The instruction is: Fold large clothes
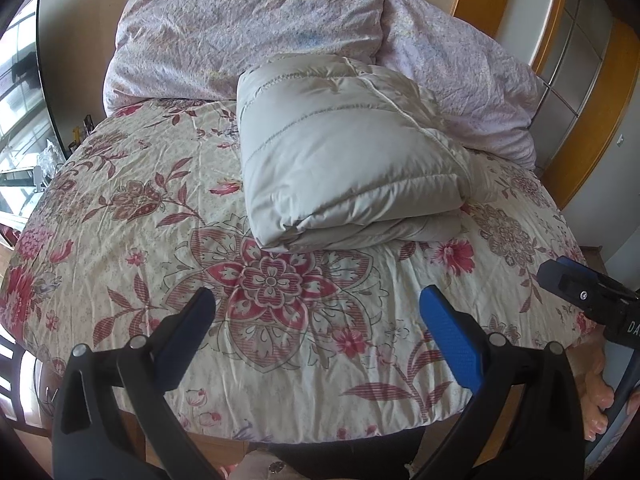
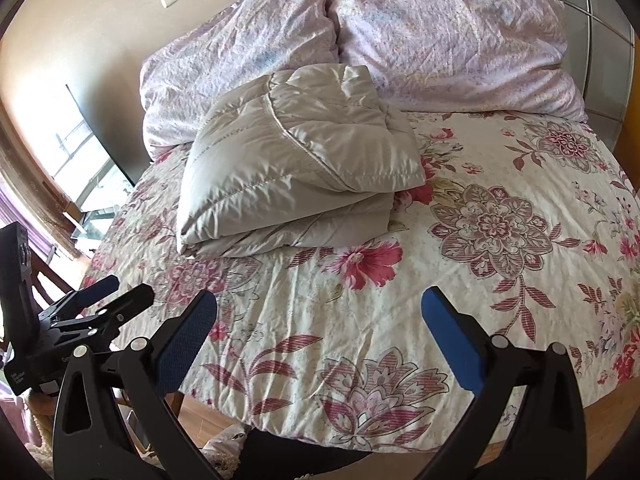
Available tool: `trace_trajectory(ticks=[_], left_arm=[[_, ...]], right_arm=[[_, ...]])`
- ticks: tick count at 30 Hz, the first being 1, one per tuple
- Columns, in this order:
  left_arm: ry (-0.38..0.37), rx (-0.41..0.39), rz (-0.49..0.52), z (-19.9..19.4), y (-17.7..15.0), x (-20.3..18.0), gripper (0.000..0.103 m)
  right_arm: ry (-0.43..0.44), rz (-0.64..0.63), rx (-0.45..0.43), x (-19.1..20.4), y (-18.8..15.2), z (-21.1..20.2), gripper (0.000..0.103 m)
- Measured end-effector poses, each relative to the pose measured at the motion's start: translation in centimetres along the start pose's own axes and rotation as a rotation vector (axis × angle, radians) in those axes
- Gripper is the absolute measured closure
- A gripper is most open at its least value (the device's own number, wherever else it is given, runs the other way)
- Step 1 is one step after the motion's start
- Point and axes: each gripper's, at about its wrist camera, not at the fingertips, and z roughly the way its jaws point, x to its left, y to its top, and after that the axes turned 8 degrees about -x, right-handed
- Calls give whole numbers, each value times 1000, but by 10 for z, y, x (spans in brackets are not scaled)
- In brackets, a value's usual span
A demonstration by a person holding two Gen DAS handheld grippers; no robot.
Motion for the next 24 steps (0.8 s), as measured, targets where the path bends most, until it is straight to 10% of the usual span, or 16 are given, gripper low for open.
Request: trace_trajectory(ticks=[24], left_arm=[[-29, 15, -4, -8, 2, -11, 2]], right_arm=[[91, 66, 16, -1, 2, -10, 1]])
